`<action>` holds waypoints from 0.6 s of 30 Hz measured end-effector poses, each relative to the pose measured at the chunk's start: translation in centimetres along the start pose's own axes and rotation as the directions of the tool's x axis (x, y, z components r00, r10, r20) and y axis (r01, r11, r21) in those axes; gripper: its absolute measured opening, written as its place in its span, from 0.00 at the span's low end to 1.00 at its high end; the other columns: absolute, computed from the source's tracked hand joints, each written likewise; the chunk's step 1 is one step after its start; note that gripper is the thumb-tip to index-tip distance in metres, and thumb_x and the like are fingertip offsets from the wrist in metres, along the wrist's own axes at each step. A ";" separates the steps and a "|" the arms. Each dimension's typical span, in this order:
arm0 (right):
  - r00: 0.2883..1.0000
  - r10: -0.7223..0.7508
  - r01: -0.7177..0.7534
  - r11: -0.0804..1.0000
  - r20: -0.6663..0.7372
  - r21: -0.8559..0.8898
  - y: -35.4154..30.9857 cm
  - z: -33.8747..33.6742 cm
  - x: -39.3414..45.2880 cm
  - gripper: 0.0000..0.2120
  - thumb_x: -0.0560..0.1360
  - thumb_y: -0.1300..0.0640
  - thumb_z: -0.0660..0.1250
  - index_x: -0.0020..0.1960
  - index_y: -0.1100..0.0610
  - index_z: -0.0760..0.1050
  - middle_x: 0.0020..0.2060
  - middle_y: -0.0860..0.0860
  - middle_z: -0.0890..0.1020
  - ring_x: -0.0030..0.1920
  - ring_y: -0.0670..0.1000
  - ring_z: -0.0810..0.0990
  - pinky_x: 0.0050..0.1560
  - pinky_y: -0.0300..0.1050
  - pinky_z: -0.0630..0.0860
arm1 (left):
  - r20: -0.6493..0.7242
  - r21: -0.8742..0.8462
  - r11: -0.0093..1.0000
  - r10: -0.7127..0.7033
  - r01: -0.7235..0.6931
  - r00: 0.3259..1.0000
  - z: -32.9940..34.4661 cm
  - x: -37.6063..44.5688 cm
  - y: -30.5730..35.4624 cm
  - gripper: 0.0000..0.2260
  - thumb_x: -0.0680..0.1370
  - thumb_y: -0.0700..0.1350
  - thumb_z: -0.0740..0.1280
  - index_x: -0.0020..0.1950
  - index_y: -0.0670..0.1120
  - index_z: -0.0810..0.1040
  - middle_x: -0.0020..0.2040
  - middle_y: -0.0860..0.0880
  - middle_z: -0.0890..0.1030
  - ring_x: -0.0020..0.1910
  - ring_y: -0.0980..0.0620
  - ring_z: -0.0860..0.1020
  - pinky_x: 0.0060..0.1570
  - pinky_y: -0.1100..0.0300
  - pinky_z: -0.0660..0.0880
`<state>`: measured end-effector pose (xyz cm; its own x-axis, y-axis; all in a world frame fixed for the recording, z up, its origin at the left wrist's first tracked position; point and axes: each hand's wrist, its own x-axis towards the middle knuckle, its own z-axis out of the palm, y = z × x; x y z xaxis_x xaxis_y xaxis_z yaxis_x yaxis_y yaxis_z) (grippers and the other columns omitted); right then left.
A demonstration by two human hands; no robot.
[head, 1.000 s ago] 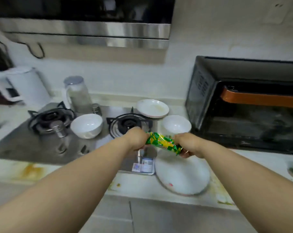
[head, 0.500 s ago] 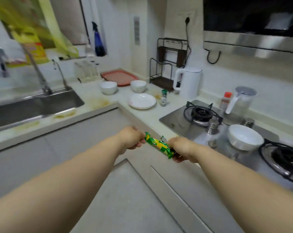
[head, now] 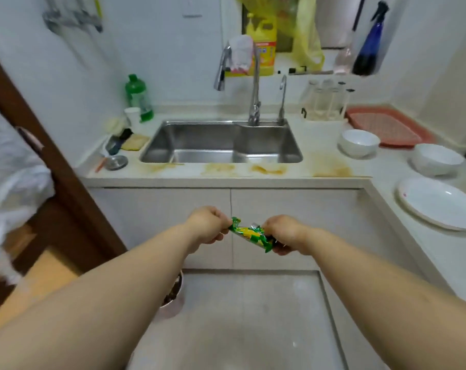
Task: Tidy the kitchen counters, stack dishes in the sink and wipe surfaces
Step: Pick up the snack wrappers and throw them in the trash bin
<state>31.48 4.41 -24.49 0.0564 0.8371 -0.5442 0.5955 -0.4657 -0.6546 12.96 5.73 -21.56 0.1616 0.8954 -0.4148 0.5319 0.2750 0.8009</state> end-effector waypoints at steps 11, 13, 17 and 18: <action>0.938 -0.120 0.172 0.976 0.326 -0.135 -12.5 14.2 13.4 0.06 0.79 0.62 0.59 0.54 0.59 0.72 0.42 0.58 0.76 0.29 0.50 0.72 0.31 0.42 0.72 | -0.254 -0.202 0.930 -0.352 0.307 0.901 -13.9 6.8 -13.3 0.02 0.78 0.39 0.65 0.46 0.43 0.74 0.39 0.44 0.78 0.24 0.56 0.73 0.19 0.70 0.67; 0.950 -0.127 0.158 0.983 0.286 -0.089 -13.7 16.9 15.5 0.06 0.78 0.61 0.61 0.55 0.57 0.69 0.41 0.57 0.76 0.30 0.51 0.72 0.30 0.42 0.72 | -0.239 -0.215 0.917 -0.383 0.336 0.892 -15.9 8.5 -16.1 0.02 0.78 0.40 0.65 0.46 0.43 0.74 0.42 0.43 0.79 0.26 0.55 0.73 0.19 0.70 0.67; 0.976 -0.065 0.066 0.998 0.206 0.003 -14.4 21.7 20.2 0.06 0.76 0.63 0.64 0.49 0.57 0.67 0.33 0.56 0.73 0.28 0.52 0.70 0.27 0.42 0.68 | -0.167 -0.223 0.895 -0.424 0.385 0.890 -18.9 12.8 -20.8 0.11 0.79 0.38 0.64 0.37 0.44 0.71 0.33 0.45 0.75 0.22 0.57 0.73 0.17 0.71 0.65; 0.977 -0.038 0.036 0.999 0.210 0.014 -14.7 23.7 22.1 0.05 0.76 0.64 0.63 0.47 0.57 0.68 0.33 0.56 0.73 0.28 0.52 0.70 0.28 0.42 0.68 | -0.142 -0.215 0.891 -0.435 0.401 0.889 -20.0 14.5 -22.7 0.12 0.79 0.38 0.63 0.35 0.44 0.71 0.32 0.45 0.74 0.22 0.57 0.73 0.17 0.70 0.66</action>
<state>4.98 22.96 -39.35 -0.1357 0.7754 -0.6167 0.5860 -0.4391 -0.6810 -13.40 19.48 -37.12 -0.2058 0.7267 -0.6554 0.3597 0.6791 0.6399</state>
